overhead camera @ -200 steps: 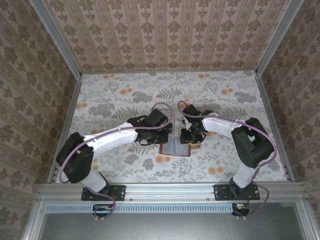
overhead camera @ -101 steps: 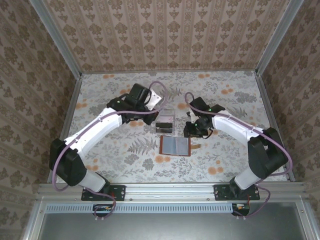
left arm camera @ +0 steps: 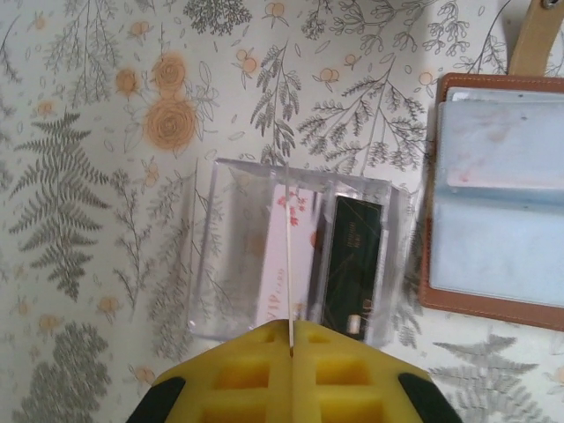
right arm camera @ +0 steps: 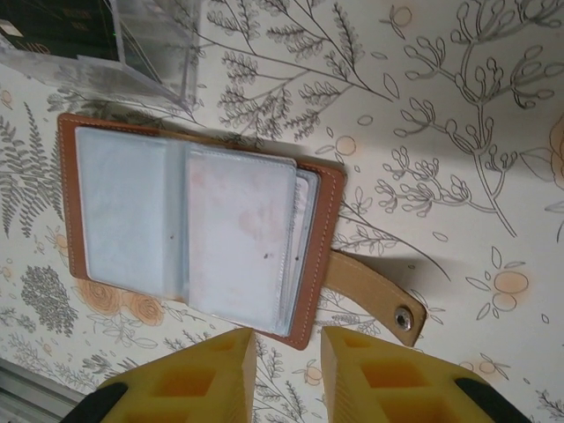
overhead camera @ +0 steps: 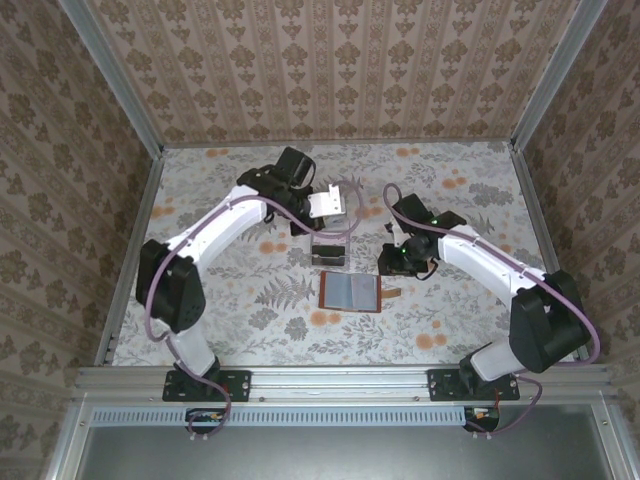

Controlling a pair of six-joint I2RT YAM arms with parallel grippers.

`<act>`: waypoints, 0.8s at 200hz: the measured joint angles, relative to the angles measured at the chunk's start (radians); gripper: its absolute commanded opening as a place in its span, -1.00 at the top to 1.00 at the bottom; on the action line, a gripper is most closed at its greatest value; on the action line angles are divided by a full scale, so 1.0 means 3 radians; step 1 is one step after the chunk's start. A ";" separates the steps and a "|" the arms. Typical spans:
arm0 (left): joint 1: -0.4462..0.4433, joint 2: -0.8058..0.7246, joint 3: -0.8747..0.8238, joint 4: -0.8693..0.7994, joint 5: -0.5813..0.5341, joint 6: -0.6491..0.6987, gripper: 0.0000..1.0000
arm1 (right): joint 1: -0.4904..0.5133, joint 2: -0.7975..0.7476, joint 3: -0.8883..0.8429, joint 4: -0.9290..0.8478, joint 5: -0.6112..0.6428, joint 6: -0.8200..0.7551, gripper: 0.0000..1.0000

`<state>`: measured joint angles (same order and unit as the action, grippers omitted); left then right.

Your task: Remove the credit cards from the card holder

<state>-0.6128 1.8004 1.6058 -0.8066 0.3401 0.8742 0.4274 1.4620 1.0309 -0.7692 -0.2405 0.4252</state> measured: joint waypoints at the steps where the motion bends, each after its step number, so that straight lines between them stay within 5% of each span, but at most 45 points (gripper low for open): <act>1: 0.0006 0.0025 0.0029 -0.0015 0.0010 0.0017 1.00 | 0.0000 -0.0001 -0.0001 -0.0001 0.0000 0.0000 0.44; 80: 0.0191 0.1141 0.1498 -0.1091 0.0379 0.0633 1.00 | -0.0009 -0.0034 -0.0195 0.0004 0.0005 0.0003 0.43; 160: 0.0191 0.1682 0.2035 -0.1456 0.0188 0.0772 1.00 | -0.0038 -0.0031 -0.0195 0.0008 0.0004 0.0001 0.43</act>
<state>-0.5556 2.3051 2.2162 -1.2434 0.3965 1.1057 0.4160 1.4528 0.9726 -0.7670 -0.2394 0.4255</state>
